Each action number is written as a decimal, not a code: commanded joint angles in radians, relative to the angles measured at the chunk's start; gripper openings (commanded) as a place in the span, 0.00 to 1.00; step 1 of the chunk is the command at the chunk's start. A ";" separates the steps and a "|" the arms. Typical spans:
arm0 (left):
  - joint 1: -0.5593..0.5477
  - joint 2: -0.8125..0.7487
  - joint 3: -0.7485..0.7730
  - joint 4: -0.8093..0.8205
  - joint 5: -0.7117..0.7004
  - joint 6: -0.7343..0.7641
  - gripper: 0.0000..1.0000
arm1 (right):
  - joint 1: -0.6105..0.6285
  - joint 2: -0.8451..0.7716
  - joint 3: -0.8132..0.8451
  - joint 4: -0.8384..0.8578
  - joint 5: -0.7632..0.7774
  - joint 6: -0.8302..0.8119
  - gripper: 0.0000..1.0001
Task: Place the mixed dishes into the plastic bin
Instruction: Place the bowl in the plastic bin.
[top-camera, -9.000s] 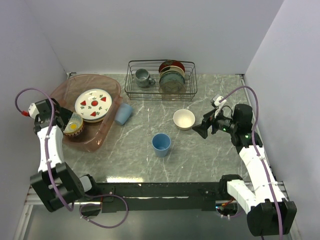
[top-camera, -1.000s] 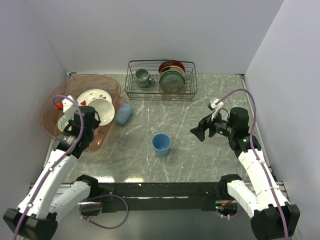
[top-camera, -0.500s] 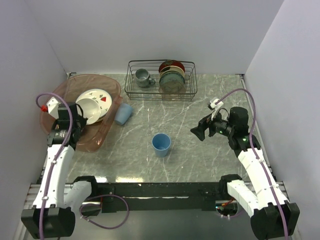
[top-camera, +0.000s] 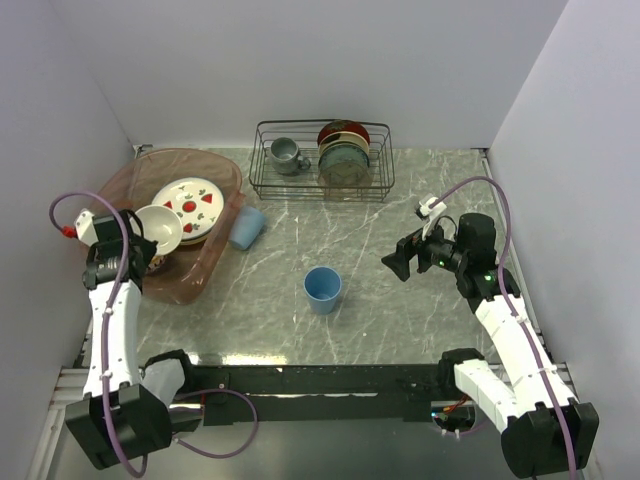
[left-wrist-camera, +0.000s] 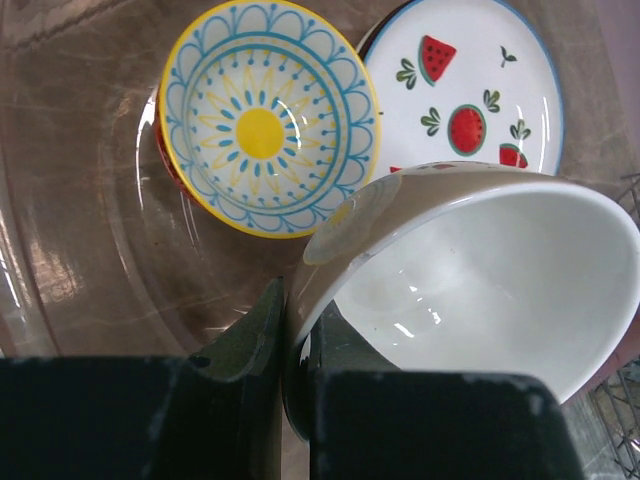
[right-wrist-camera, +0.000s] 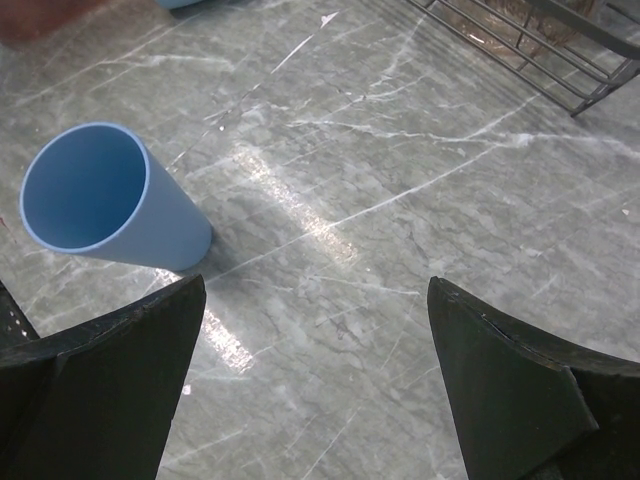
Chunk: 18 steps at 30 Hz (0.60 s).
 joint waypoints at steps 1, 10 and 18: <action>0.052 -0.002 0.007 0.112 0.077 0.001 0.01 | -0.006 -0.002 0.019 0.013 0.014 -0.014 1.00; 0.140 0.044 0.009 0.106 0.116 0.027 0.01 | -0.006 -0.001 0.021 0.010 0.019 -0.019 1.00; 0.201 0.103 0.015 0.115 0.126 0.026 0.05 | -0.007 0.001 0.025 0.004 0.016 -0.022 1.00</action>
